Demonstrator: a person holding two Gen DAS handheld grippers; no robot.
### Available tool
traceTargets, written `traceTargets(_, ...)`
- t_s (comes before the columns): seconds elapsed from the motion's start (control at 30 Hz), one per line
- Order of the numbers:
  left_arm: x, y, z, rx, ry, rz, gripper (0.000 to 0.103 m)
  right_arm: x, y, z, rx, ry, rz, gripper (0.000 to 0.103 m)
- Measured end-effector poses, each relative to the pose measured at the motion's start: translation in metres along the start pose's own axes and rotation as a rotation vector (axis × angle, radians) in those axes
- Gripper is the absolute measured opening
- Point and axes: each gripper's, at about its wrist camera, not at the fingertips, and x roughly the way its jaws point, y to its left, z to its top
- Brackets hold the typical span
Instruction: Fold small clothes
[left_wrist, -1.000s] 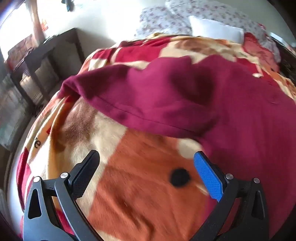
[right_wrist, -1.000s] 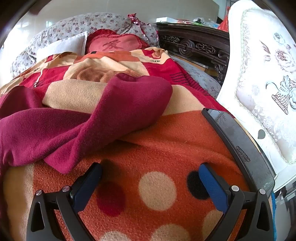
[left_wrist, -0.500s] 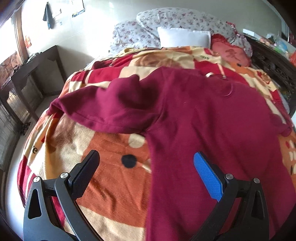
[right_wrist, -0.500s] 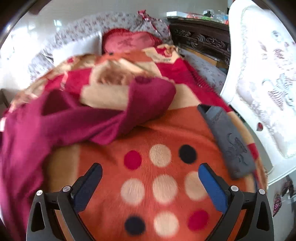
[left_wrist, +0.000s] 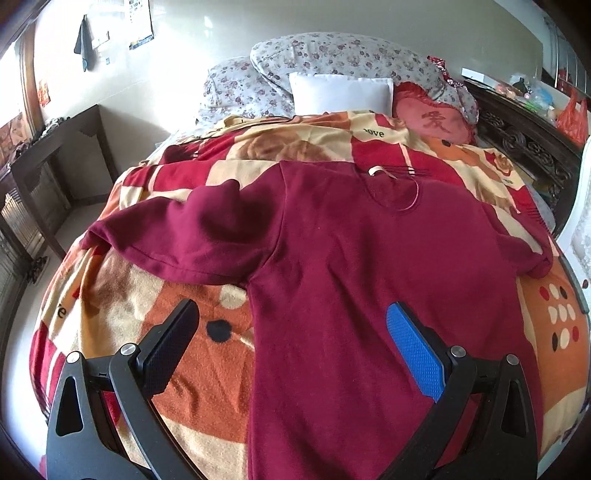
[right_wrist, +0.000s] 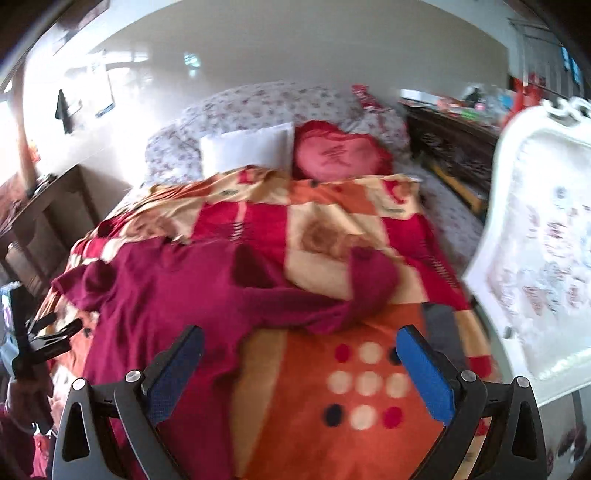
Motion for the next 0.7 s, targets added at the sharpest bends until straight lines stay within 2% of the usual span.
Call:
traceTargets(0.17, 0.0, 0.002, 0.004, 0.0, -0.013, 0.022, 0.102, 0.057, 0.064, -0.011, 0.001, 0.043, 0.065, 0.103)
traceTargets(0.33, 0.003, 0.012, 0.007, -0.023, -0.011, 0.028, 0.102, 0.097, 0.117, -0.02, -0.043, 0.061, 0.097, 0.103)
traceTargets(0.53, 0.01, 0.018, 0.007, -0.053, 0.005, 0.028, 0.102, 0.117, 0.161, -0.025, -0.063, 0.053, 0.115, 0.103)
traceTargets(0.7, 0.014, 0.02, 0.004, -0.062, 0.016, 0.033, 0.102, 0.127, 0.175, -0.032, -0.058, 0.074, 0.117, 0.103)
